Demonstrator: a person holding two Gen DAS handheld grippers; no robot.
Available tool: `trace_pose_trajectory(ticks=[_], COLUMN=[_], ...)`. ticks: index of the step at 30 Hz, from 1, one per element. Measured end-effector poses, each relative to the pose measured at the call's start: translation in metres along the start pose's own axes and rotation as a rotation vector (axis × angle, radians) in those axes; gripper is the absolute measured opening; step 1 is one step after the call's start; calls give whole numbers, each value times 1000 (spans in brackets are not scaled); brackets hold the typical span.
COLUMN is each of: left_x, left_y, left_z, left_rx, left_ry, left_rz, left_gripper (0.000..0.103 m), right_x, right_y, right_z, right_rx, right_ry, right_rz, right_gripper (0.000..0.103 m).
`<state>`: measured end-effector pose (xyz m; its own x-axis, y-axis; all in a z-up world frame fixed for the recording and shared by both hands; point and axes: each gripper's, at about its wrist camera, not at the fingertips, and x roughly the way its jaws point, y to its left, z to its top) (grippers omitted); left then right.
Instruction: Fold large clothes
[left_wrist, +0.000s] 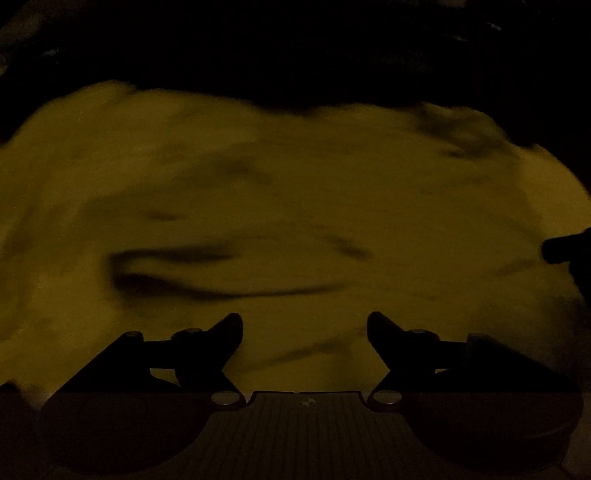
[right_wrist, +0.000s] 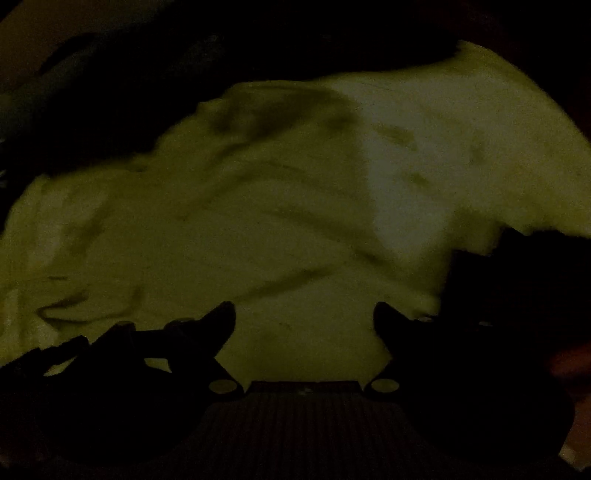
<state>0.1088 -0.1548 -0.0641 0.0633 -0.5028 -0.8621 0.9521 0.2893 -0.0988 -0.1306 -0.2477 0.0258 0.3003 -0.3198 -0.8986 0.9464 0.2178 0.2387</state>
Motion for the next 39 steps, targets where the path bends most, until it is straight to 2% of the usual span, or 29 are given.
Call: trace_pose_trajectory(ticks=[2, 4, 9, 13, 15, 16, 18, 19, 20, 25, 28, 35, 37, 39], left_x=[1, 3, 9, 4, 1, -2, -5, -5, -6, -4, -6, 1, 8, 15], left_y=[33, 61, 92, 98, 99, 100, 102, 102, 103, 109, 112, 107, 103, 100], left_z=[2, 3, 1, -10, -18, -24, -29, -31, -32, -29, -24, -15, -13, -12], left_rx=[-79, -147, -172, -194, -230, -250, -271, -275, -275, -298, -312, -281, -264, -255], left_ry=[-6, 2, 49, 67, 76, 77, 80, 82, 82, 68, 54, 63, 73, 93], left_rz=[68, 104, 110, 82, 70, 58, 49, 48, 48, 64, 73, 97, 103, 112], left_gripper=[103, 103, 103, 103, 103, 103, 103, 103, 103, 103, 103, 103, 103, 103], right_x=[11, 23, 74, 121, 136, 143, 152, 153, 152, 97, 53, -11, -20, -15], right_y=[33, 70, 164, 213, 222, 225, 228, 227, 224, 190, 153, 55, 31, 9], right_z=[14, 26, 44, 42, 41, 42, 43, 44, 46, 56, 57, 41, 33, 25], right_rx=[-64, -132, -327, -433, -457, -468, -494, -504, -502, -377, -282, -29, 17, 77], right_ry=[-6, -13, 7, 50, 51, 50, 48, 43, 38, -109, -187, -270, -282, -252], right_rz=[70, 129, 220, 169, 128, 108, 78, 64, 60, 137, 170, 121, 95, 90], right_gripper=[78, 78, 74, 67, 65, 61, 43, 17, 3, 3, 3, 3, 3, 3])
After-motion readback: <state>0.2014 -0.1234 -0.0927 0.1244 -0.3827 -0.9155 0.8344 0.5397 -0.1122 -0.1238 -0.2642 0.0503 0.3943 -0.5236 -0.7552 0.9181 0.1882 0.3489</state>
